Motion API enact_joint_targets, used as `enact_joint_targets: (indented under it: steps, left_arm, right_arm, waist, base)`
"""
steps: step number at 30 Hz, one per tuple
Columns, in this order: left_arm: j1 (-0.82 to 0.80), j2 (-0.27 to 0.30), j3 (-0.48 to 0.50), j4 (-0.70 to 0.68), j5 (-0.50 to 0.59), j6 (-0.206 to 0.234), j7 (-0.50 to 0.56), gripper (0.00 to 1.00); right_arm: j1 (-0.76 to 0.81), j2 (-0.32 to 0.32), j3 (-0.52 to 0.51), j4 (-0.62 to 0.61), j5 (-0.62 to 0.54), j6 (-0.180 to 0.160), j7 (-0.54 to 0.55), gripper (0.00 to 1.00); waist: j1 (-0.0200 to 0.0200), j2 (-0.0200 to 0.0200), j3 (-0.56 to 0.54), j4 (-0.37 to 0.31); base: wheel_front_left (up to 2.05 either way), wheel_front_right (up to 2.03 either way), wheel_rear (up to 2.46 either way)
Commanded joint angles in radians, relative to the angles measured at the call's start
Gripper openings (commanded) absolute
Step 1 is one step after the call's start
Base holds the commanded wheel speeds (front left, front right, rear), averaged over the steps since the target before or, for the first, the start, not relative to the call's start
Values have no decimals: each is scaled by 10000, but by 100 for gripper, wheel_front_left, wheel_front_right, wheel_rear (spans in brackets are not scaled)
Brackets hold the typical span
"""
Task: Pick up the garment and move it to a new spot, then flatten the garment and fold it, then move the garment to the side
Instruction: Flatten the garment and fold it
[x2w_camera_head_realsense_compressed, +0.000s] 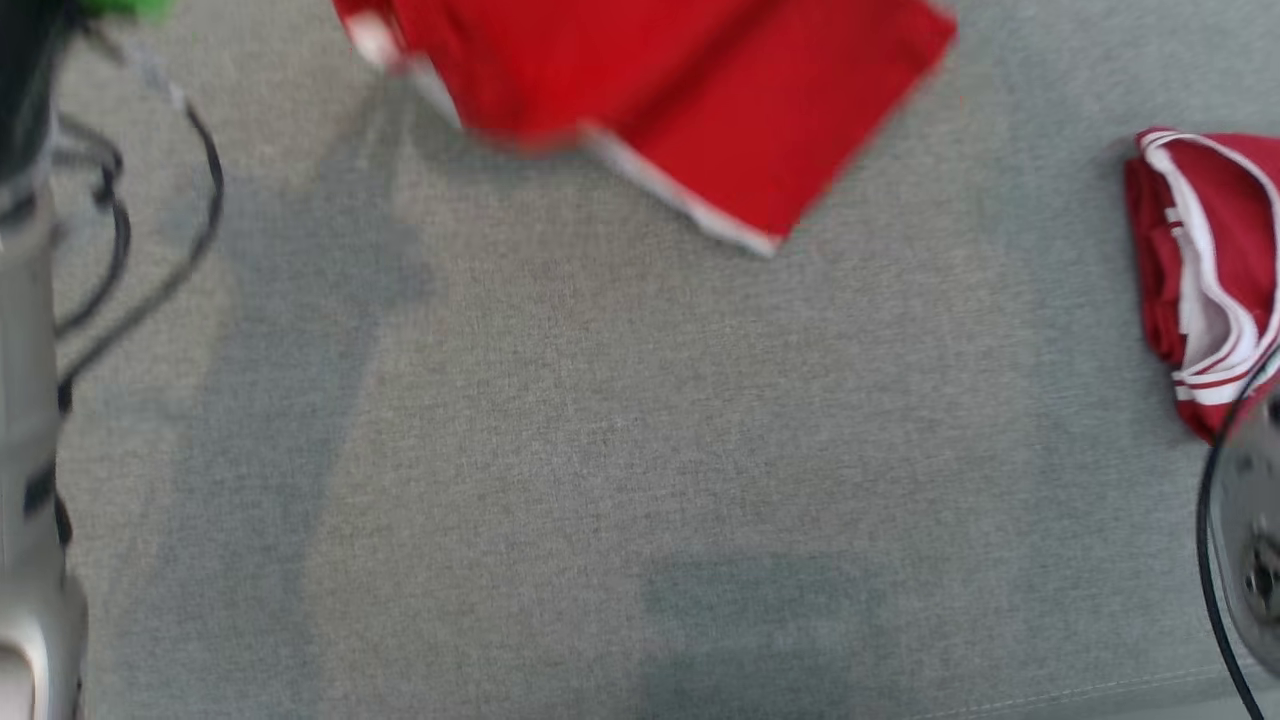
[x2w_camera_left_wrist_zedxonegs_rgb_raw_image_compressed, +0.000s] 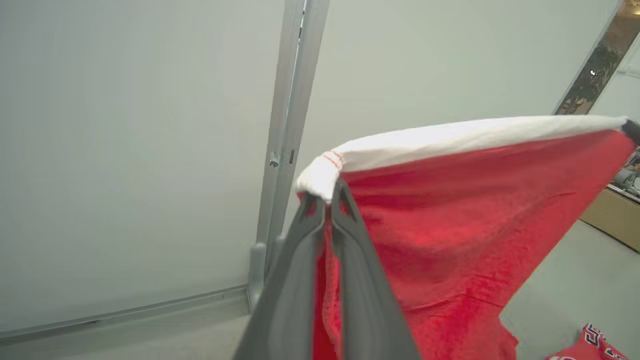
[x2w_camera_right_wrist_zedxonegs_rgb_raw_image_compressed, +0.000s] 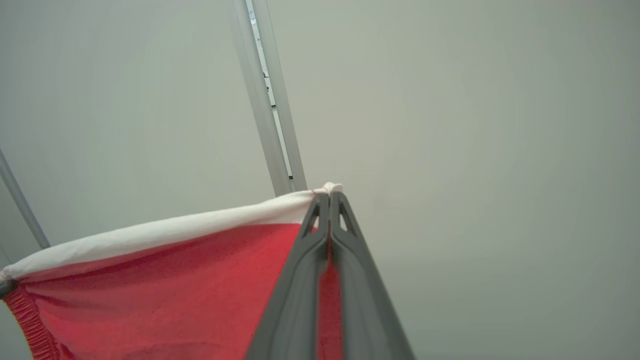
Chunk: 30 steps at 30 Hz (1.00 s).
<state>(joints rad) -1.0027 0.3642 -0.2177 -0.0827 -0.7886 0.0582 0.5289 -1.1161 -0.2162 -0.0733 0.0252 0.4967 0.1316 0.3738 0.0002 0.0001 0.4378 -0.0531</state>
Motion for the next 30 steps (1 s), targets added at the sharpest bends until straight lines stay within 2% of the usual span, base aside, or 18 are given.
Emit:
enact_joint_targets:
  steps: [1,2,4,7,9,10,13,20,26,30]
  left_arm:
    - [-770,-206,-5,700,292,-285,-574,0]
    - [-1364,-362,-14,1346,440,-521,-1124,0]
    - [-2268,-682,97,2678,773,-716,-2196,0]
    - [-3102,-808,-257,4333,1383,-1371,-3644,0]
    - [-3190,-854,-588,5236,1616,-1653,-4585,0]
    - [-2917,-875,-898,6003,1707,-1805,-5422,0]
    - [-2071,-865,-1680,6904,1659,-1902,-6384,0]
    - [269,-274,-3390,6847,-131,-1888,-7578,0]
    - [2263,431,-4081,5638,-742,-1891,-7926,0]
    - [3995,583,-3559,4394,-779,-1890,-7941,0]
  right_arm:
    - [-749,280,-127,642,-377,-20,-391,0]
    - [-1401,522,-191,1217,-743,-20,-712,0]
    - [-2447,944,-459,2264,-1328,-23,-1422,0]
    - [-3246,1359,-519,3520,-1875,-20,-2231,0]
    - [-3142,1497,-261,4156,-1822,-20,-2641,0]
    - [-2598,1562,244,4596,-1688,-18,-3052,0]
    - [-1287,1558,1085,4918,-1303,-18,-3643,0]
    - [2568,758,2705,4232,221,-17,-4666,0]
    - [5417,-161,2711,2893,1510,-18,-5099,0]
    - [7154,-481,2286,1810,1906,-20,-5032,0]
  waist:
    - [-2,-1,1439,404]
    - [-2,-1,1512,385]
    - [-2,-1,1646,333]
    - [-2,-1,1833,227]
    - [-2,-1,1876,157]
    - [-2,-1,1863,72]
    - [-2,-1,1806,-15]
    - [-2,-1,1429,-58]
    - [-2,-1,559,-65]
    - [-2,-1,-101,-146]
  base:
    - [0,0,0]
    - [0,0,0]
    - [0,0,0]
    - [0,0,0]
    - [0,0,0]
    - [0,0,0]
    - [0,0,0]
    - [0,0,0]
    - [0,0,0]
    - [0,0,0]
